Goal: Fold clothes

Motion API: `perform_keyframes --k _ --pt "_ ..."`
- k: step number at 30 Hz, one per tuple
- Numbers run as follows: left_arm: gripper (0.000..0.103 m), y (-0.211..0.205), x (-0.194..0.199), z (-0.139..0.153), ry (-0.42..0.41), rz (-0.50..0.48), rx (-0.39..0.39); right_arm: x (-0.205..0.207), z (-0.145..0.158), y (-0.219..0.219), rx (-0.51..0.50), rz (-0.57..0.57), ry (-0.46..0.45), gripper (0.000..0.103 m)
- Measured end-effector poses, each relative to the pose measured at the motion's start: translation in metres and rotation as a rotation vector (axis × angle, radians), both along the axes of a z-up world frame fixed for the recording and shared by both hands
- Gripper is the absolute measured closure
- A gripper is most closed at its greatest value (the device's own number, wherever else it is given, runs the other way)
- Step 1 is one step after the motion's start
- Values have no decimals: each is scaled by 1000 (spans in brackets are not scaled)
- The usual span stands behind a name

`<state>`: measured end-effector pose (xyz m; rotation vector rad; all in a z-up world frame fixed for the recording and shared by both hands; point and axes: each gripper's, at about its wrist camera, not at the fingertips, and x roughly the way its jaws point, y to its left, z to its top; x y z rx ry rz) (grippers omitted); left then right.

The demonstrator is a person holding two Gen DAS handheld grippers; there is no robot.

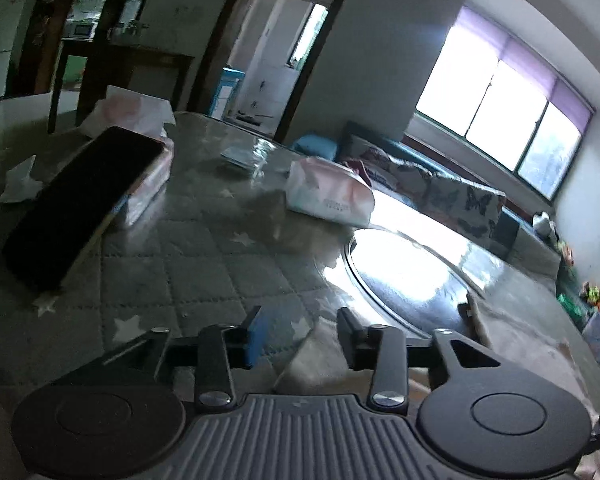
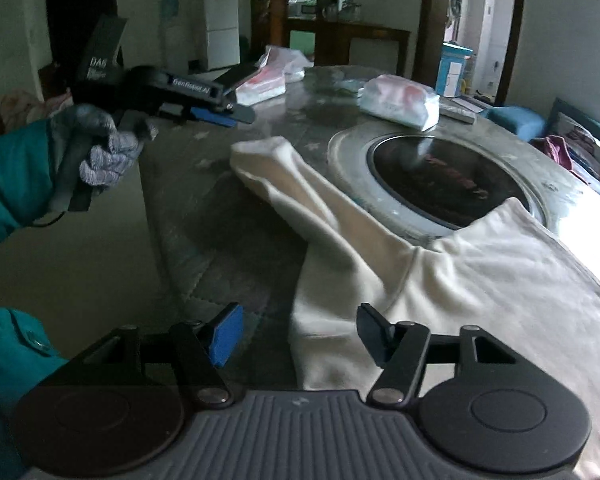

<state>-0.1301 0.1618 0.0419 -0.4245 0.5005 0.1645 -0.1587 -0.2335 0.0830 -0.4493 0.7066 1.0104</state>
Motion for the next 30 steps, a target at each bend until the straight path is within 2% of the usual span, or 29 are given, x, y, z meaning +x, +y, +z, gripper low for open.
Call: perform_keyframes --k 5,8,10,12,15,16,19,22,24,26,30 --pt "60 -13 11 -11 50 -51 48 4 -8 7 -28 -4 -4 48" --pt "64 -24 16 -17 71 -85 92 5 -10 10 -42 -5 -10 54" --pt "87 -30 19 -21 82 -94 133 5 -11 11 -51 -6 -14 61" --pt "97 -34 20 -22 76 -104 155 6 -12 13 -60 -7 -18 64" --pt "100 -33 20 -13 42 -86 163 8 -13 12 -50 -16 -15 79" --pt "101 -33 20 -6 14 -81 174 9 -13 12 -45 -20 -8 88" --pt "101 -34 15 16 -78 -77 203 11 -11 10 -47 -27 -1 96" --pt "101 -37 6 37 -179 -83 239 10 -9 5 -37 -2 53 97" --pt "101 -39 2 42 -189 -73 263 5 -8 3 -46 24 68 96" --pt "101 -35 0 35 -168 -61 254 3 -8 1 -51 45 59 96" --pt "100 -28 -1 13 -71 -58 252 5 2 -1 -14 68 75 90"
